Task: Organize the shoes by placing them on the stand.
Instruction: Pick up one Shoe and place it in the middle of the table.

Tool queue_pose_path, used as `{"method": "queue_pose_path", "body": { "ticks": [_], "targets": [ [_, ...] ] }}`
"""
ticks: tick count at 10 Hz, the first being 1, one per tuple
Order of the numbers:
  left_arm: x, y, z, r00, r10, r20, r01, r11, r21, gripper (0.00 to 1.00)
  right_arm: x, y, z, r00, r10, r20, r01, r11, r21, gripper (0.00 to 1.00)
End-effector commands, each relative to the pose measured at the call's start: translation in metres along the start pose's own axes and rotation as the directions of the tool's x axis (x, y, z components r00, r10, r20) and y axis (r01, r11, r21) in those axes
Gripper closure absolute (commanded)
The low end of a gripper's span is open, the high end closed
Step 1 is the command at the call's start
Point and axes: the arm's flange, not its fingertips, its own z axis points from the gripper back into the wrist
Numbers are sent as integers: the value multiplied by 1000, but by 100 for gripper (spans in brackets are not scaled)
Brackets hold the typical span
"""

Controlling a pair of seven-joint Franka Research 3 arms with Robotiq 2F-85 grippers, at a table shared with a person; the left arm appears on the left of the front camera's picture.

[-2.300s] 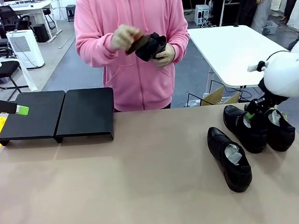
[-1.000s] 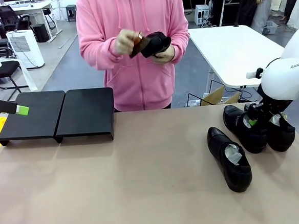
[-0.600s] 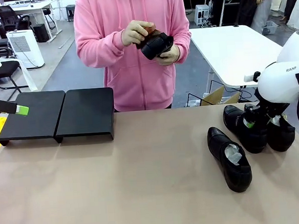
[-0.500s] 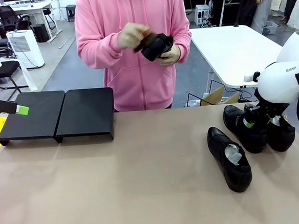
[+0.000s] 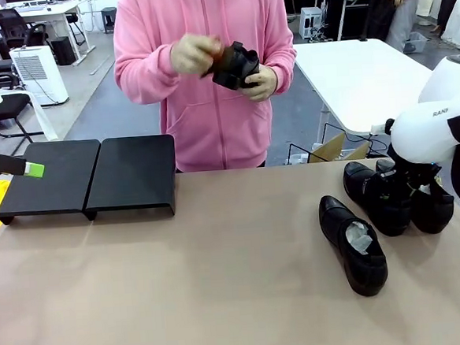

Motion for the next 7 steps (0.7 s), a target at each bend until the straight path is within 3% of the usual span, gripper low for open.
{"method": "queue_pose_path", "body": {
  "ticks": [1, 3, 4, 7],
  "targets": [
    [-1, 1, 1, 1000, -9, 1, 9, 1000, -9, 0, 5, -1, 1, 1000, -1, -7, 1, 999, -35, 51],
    [-1, 1, 1, 1000, -9, 1, 9, 1000, -9, 0, 5, -3, -3, 1000, -1, -22, 0, 999, -40, 89],
    [-1, 1, 1, 1000, -9, 1, 9, 1000, -9, 0, 6, -4, -4, 1000, -3, -26, 2, 999, -43, 100],
    [-1, 1, 1, 1000, -9, 1, 9, 1000, -9, 0, 6, -10, -12, 999, -21, -38, 19, 998, -53, 100]
  ]
}}
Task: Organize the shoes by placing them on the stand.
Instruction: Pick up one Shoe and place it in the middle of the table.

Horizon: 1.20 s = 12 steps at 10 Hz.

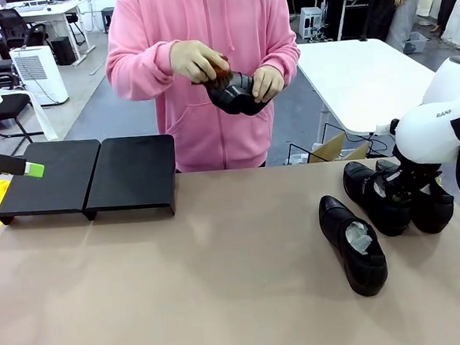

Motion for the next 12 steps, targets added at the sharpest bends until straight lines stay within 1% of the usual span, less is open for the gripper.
{"method": "queue_pose_path", "body": {
  "ticks": [1, 3, 4, 5, 6, 7, 8, 9, 10, 11, 12],
  "targets": [
    [-1, 1, 1, 1000, -9, 1, 9, 1000, -9, 0, 3, 4, -10, 999, -20, -36, 19, 999, -33, 100],
    [-1, 1, 1, 1000, -9, 1, 9, 1000, -9, 0, 3, 3, -7, 999, -32, -20, 31, 999, -21, 100],
    [-1, 1, 1, 1000, -9, 1, 9, 1000, -9, 0, 1, 4, 13, 998, -44, 41, 44, 999, -15, 100],
    [-1, 1, 1, 1000, -9, 1, 9, 1000, -9, 0, -3, 4, 43, 993, -57, 105, 59, 998, -10, 100],
    [-1, 1, 1, 1000, -9, 1, 9, 1000, -9, 0, -8, 3, 74, 981, -84, 176, 88, 996, -11, 100],
    [-1, 1, 1, 1000, -9, 1, 9, 1000, -9, 0, -15, 2, 104, 968, -107, 226, 108, 994, 5, 100],
    [-1, 1, 1, 1000, -9, 1, 9, 1000, -9, 0, -22, 1, 126, 960, -120, 253, 120, 993, 18, 100],
    [-1, 1, 1, 1000, -9, 1, 9, 1000, -9, 0, -32, 3, 146, 957, -128, 260, 124, 992, 32, 100],
    [-1, 1, 1, 1000, -9, 1, 9, 1000, -9, 0, -47, 11, 166, 963, -94, 254, 77, 994, 74, 100],
    [-1, 1, 1, 1000, -9, 1, 9, 1000, -9, 0, -58, 15, 176, 969, -44, 245, 25, 996, 82, 100],
    [-1, 1, 1, 1000, -9, 1, 9, 1000, -9, 0, -69, 13, 191, 968, 16, 252, -30, 998, 51, 100]
  ]
}}
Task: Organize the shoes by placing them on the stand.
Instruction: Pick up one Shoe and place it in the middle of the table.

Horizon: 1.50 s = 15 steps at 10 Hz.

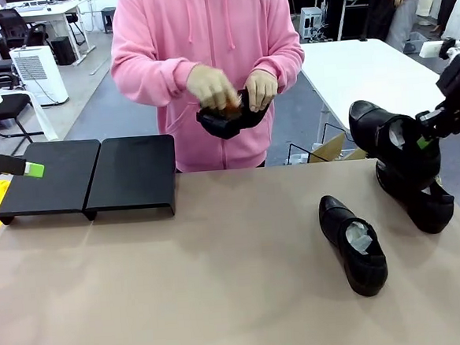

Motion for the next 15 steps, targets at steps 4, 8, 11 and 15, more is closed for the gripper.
{"method": "queue_pose_path", "body": {
  "ticks": [4, 8, 11, 15],
  "targets": [
    [0, 1, 1, 1000, -10, 2, 10, 1000, -9, 0, 11, -6, -13, 999, -36, 11, 36, 999, -9, 100],
    [0, 1, 1, 1000, -10, 2, 10, 1000, -9, 0, -12, 70, 42, 995, -99, 15, 98, 994, 49, 100],
    [0, 1, 1, 1000, -10, 2, 10, 1000, -9, 0, -47, 147, 52, 992, -87, -93, 105, 972, 211, 100],
    [0, 1, 1, 1000, -10, 2, 10, 1000, -9, 0, -104, 231, -28, 961, -193, -195, 238, 941, 242, 100]
  ]
}}
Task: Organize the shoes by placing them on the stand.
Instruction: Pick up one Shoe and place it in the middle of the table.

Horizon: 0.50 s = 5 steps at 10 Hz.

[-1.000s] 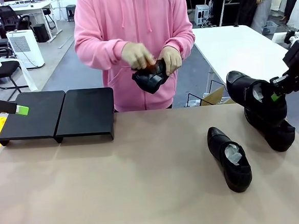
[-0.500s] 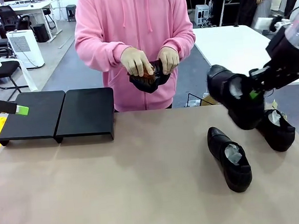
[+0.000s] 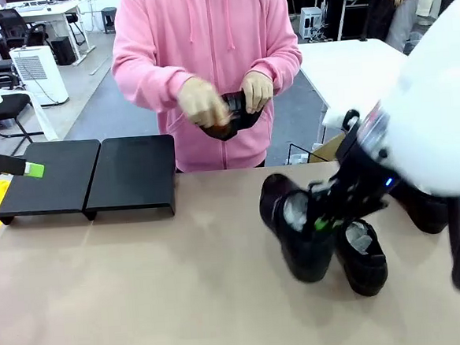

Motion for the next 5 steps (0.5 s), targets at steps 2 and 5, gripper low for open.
{"method": "queue_pose_path", "body": {
  "ticks": [2, 5],
  "targets": [
    [0, 1, 1, 1000, -9, 2, 9, 1000, -9, 0, -14, 30, -51, 995, -71, 70, 69, 997, 31, 100],
    [0, 1, 1, 1000, -9, 2, 9, 1000, -9, 0, -28, 45, -89, 991, -110, 72, 106, 993, 56, 100]
  ]
}}
